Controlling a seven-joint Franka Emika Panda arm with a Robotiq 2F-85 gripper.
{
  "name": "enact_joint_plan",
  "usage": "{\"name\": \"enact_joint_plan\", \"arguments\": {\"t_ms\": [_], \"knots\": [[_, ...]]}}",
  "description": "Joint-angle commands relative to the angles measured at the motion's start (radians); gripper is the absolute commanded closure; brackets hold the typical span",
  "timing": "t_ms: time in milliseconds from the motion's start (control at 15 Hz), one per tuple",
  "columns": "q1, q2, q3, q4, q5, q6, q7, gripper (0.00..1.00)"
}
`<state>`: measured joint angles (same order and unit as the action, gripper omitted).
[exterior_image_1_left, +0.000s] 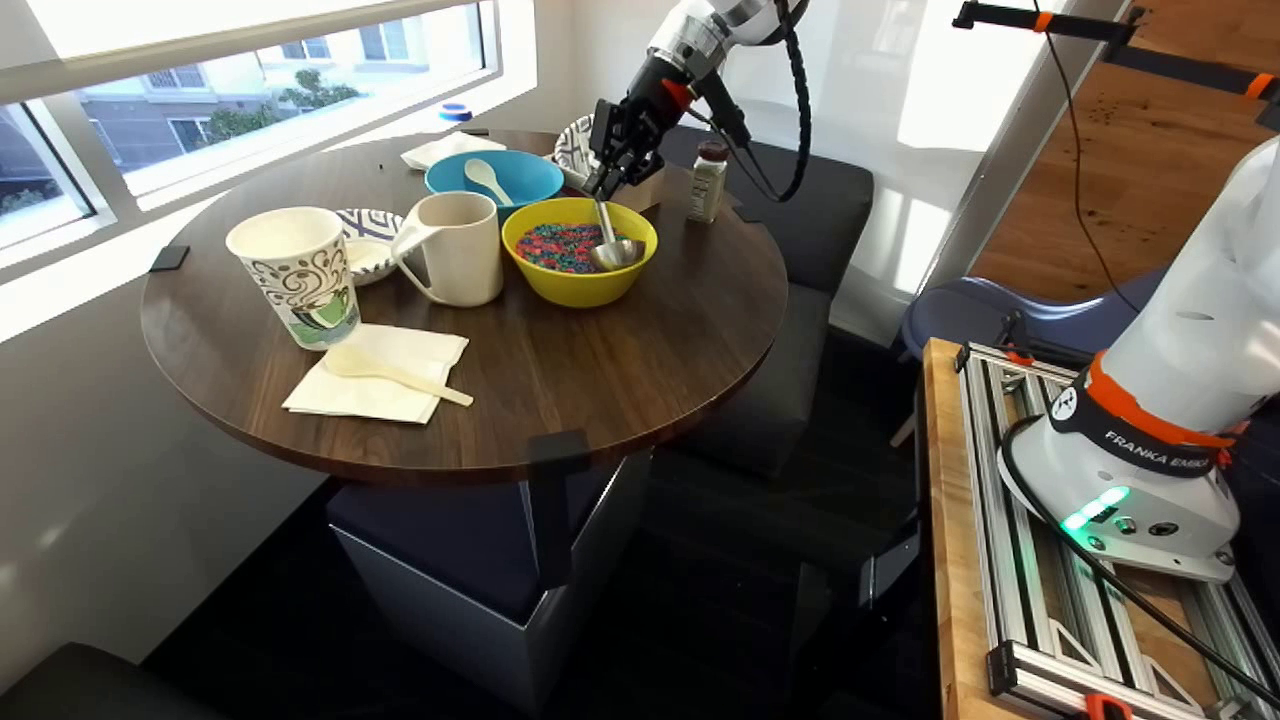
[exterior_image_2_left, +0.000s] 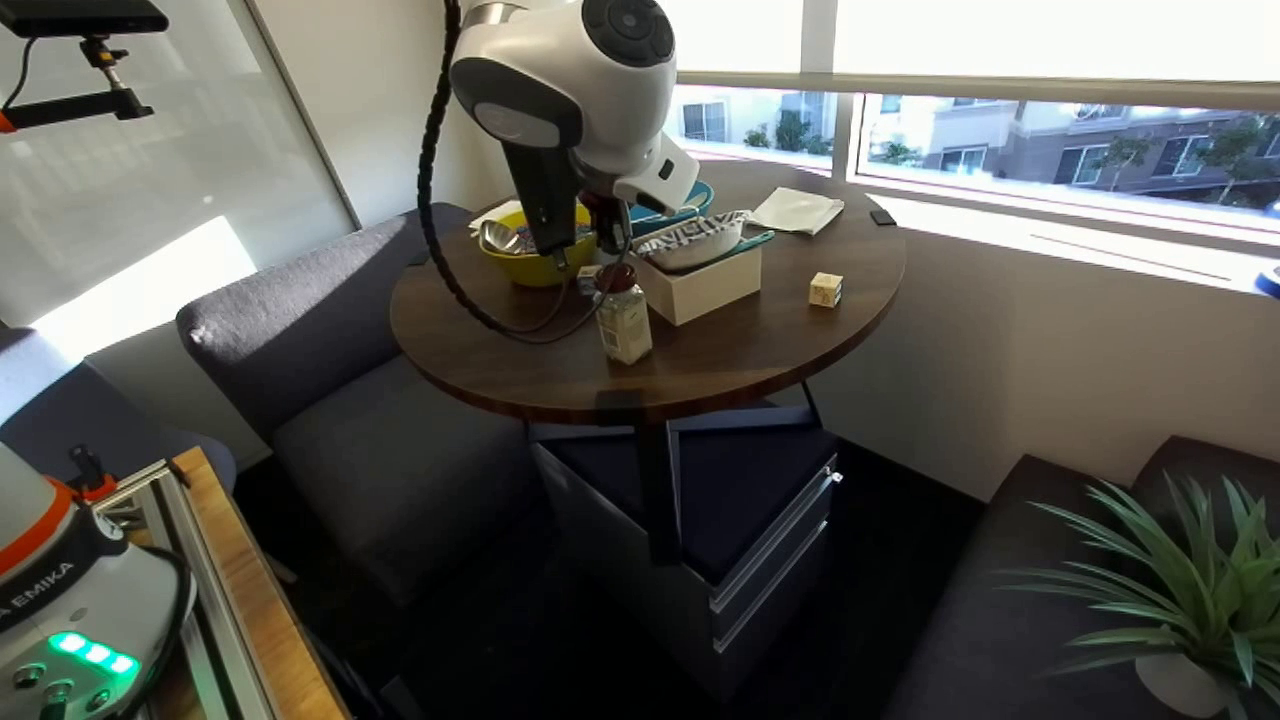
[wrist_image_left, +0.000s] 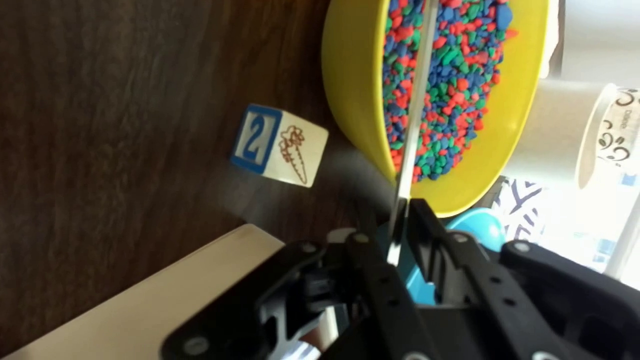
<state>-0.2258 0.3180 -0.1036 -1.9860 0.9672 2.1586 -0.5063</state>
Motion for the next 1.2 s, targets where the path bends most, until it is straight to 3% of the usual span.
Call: {"name": "enact_joint_plan", "arguments": {"t_ms": [0,267,600,800,1133], "knots": [[-0.008,0.016,0.008,0.012,0.037,0.016,-0.047,0.76],[-0.01,0.02,0.008,0.018,0.056,0.012,-0.073,0.81],[-0.011,0.028,0.007,0.024,0.071,0.011,-0.094,0.78],[-0.01,0.036,0.008,0.03,0.073,0.01,-0.101,0.85],[-0.008,0.043,0.01,0.033,0.075,0.012,-0.11,0.86]]}}
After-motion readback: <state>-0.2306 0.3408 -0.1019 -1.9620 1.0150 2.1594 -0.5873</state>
